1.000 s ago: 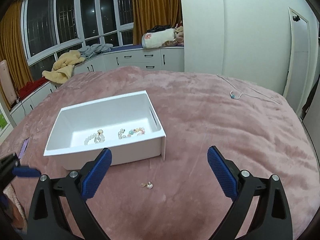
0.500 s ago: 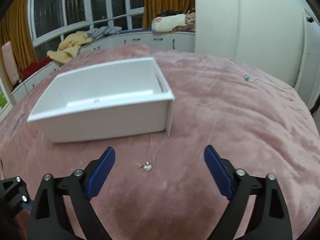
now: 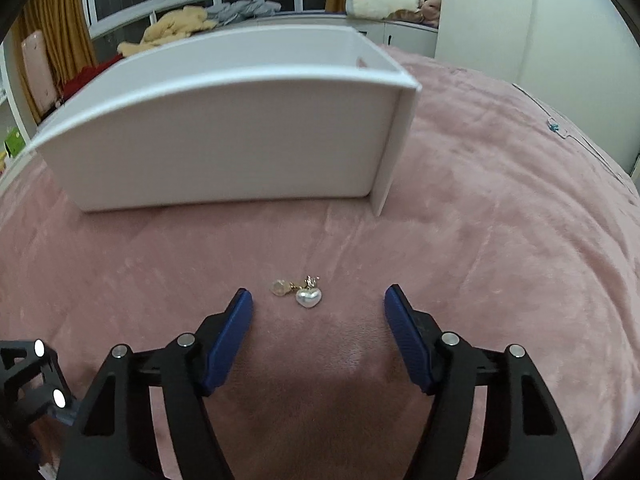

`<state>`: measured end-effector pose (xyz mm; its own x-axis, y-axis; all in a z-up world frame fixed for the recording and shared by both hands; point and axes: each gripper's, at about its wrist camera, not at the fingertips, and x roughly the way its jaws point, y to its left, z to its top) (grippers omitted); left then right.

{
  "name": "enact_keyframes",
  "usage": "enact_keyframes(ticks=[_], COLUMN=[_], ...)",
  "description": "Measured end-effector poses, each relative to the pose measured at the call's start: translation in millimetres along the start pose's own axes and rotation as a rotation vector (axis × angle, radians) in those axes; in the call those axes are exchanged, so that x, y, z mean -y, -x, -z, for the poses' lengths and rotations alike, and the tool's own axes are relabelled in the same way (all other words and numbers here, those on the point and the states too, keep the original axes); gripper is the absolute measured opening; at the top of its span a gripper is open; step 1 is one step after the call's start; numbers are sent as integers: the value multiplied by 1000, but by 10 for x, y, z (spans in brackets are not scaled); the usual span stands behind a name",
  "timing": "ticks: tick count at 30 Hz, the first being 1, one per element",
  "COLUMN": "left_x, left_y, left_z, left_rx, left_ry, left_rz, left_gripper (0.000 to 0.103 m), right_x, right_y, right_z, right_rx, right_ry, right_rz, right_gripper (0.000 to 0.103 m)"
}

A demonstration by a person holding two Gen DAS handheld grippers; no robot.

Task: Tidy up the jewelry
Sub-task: 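Grasp the silver flower earring with left tool while right tool grasps the heart pearl earring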

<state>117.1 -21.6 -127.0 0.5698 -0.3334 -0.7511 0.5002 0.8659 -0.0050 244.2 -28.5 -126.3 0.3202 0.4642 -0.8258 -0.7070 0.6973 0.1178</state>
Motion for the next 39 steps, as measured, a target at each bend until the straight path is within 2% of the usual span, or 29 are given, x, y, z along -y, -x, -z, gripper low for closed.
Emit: enact_keyframes(ticks=[4,7,11,16,24,39], left_x=[-30,-42,-33,-73,18,-24], left_y=[-92,-135,-188,-198,-197,-150], left_z=[34,53,63,79,139,194], left_rx=[-26,-37,-45,-45,-54,-55], left_ry=[4,5,7,4,-9,6], left_rz=[-4,-12,-21,-9,26,38], left_gripper=[74,68,58,43,19,18], right_x=[-25,-56,-57,-70,-110,-76], right_y=[-83,-121,-131,-135,-88,182], right_z=[8,9,4,13,12,36], right_rx=[-17,-28,-35,-42,-36,-12], right_ry=[19,42,47,55,76,37], right_rz=[9,8,-14,-42,-27,-1], right_gripper=[66,59,39,23,23,23])
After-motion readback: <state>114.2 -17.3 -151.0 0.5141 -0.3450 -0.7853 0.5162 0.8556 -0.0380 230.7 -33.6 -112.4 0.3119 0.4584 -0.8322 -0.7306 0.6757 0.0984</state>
